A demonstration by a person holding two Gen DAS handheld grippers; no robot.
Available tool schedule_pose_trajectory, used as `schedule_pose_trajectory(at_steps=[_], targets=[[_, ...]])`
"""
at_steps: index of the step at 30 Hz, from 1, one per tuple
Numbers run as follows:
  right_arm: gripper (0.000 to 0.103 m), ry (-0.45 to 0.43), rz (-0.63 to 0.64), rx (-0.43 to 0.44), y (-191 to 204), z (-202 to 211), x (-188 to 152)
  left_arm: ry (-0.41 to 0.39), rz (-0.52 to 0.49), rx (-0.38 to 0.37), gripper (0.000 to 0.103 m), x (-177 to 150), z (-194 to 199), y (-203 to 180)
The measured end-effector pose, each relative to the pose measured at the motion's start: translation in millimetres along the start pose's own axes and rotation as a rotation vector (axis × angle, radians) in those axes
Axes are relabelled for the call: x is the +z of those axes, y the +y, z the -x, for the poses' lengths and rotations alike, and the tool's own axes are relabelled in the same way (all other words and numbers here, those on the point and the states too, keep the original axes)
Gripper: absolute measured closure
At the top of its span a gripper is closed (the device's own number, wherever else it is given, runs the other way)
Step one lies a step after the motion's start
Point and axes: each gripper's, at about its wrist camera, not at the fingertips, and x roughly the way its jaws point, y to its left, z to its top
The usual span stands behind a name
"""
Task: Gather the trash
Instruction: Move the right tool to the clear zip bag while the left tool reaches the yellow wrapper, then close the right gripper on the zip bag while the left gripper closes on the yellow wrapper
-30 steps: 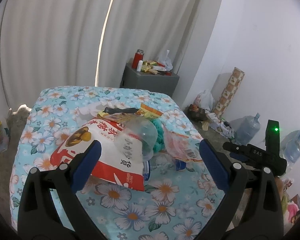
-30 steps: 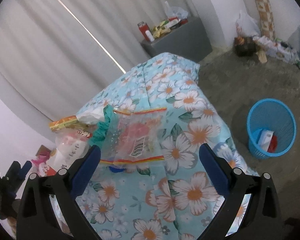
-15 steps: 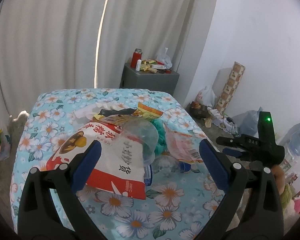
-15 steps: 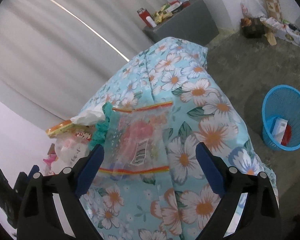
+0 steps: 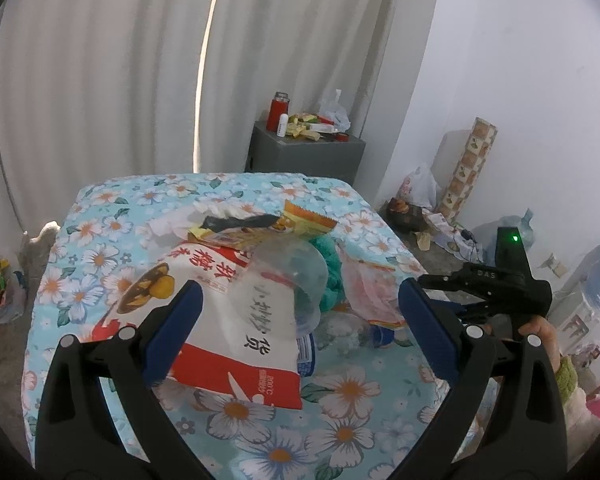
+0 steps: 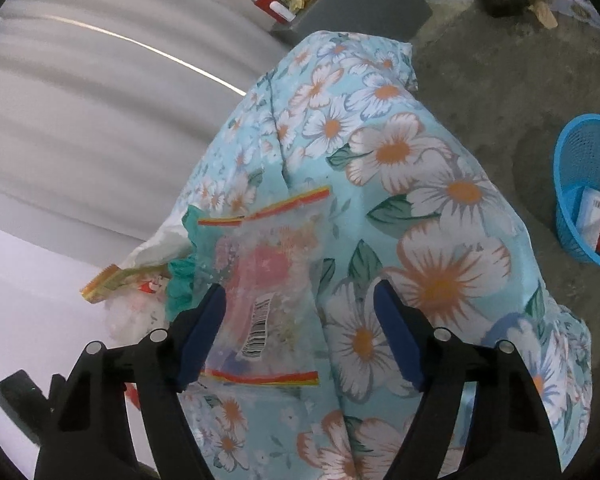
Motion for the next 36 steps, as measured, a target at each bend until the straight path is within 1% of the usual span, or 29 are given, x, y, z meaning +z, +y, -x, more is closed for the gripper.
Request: schedule_pose_trajectory(at_steps=[2,7,10,12,15,17,18,19,21,22,23,24,27,29,31,33,34,36], targets=[[0.032,0.015,-0.030,0.038,-8,0,4,-0.016,0.014,0.000,0.009,2,5,3],[0.042,0.065,-0.065,0.079,-18,-10,10,-0.054,0.052,-0.008,0.009,6,18,14],[0.044,0.092,-0.063,0.100,-17,-14,9,-0.064,0.065,-0.004,0.009,18,21,23],[0.045,0.111,-0.061,0.108,-16,-17,7,-0.053,0.083,-0.023,0.009,28,22,29],[0.046,0.129,-0.055,0.114,-14,-18,4,-0.028,0.149,-0.095,0.009,48,16,41],[0.046,0.132,-0.054,0.115,-14,-17,3,-0.024,0.167,-0.120,0.009,56,13,44],[0.046,0.131,-0.057,0.115,-14,-18,2,-0.037,0.142,-0.126,0.009,60,12,42],[0.046,0.131,-0.060,0.115,-14,-18,2,-0.048,0.093,-0.118,0.009,63,10,37],[0.046,0.135,-0.064,0.120,-14,-18,2,-0.050,0.013,-0.066,0.010,65,6,29],[0.046,0.137,-0.067,0.121,-14,-19,2,-0.046,-0.021,-0.047,0.014,66,4,25],[0.047,0.142,-0.069,0.122,-14,-19,2,-0.042,-0.049,-0.053,0.019,66,3,21],[0.047,0.147,-0.071,0.124,-15,-21,2,-0.034,-0.098,-0.057,0.020,64,0,15],[0.051,0.166,-0.080,0.133,-17,-24,2,-0.026,-0.266,-0.014,0.021,55,-6,-3],[0.052,0.176,-0.077,0.132,-15,-26,2,-0.026,-0.440,0.049,0.021,43,-15,-21],[0.054,0.186,-0.074,0.127,-13,-28,0,-0.018,-0.550,0.098,0.021,36,-25,-32],[0.056,0.193,-0.074,0.122,-12,-30,-1,0.016,-0.617,0.145,0.023,33,-40,-38],[0.056,0.195,-0.077,0.123,-12,-30,-1,0.029,-0.630,0.149,0.027,34,-46,-39],[0.057,0.199,-0.087,0.129,-14,-31,-1,0.056,-0.648,0.139,0.031,35,-59,-39]])
